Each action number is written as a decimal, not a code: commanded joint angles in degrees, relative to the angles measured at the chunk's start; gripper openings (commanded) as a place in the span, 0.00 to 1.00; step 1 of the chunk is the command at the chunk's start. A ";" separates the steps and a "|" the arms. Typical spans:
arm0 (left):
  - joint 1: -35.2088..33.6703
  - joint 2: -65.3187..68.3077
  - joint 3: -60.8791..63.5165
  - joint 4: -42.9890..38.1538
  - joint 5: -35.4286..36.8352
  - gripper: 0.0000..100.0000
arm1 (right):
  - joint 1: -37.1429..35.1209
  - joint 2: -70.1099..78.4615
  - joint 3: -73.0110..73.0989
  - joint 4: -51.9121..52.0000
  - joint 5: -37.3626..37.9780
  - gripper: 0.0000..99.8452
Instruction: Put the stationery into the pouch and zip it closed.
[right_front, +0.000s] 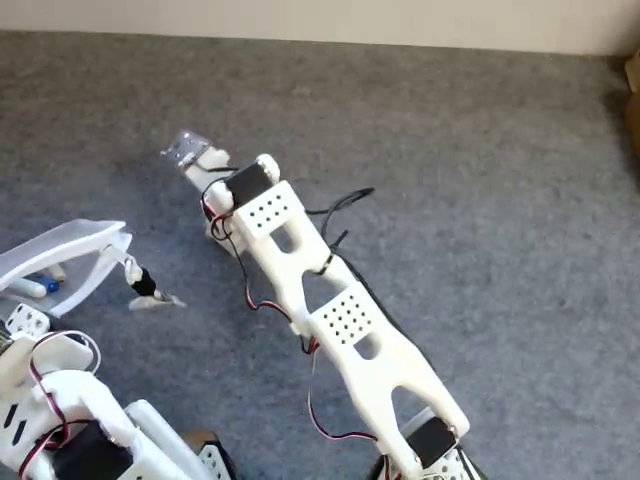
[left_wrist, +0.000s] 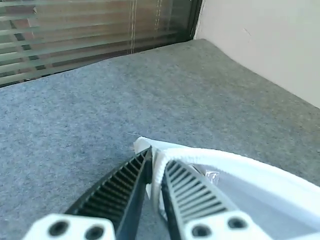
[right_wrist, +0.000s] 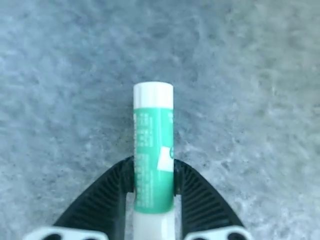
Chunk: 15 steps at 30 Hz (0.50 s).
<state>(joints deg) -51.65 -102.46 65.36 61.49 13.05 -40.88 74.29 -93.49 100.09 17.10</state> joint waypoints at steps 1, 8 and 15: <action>1.27 -0.66 -1.19 -0.35 -0.53 0.01 | 0.66 -3.47 -6.20 1.27 -1.41 0.00; 5.76 -0.48 -1.27 -0.26 -3.25 0.01 | 1.89 -10.59 -3.74 1.27 -1.58 0.00; 9.01 -0.48 -1.45 -0.53 -4.66 0.01 | 2.77 -23.16 15.52 1.27 -1.67 0.00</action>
<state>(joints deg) -46.55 -102.46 65.36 61.49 10.15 -38.95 60.92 -84.62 100.09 16.13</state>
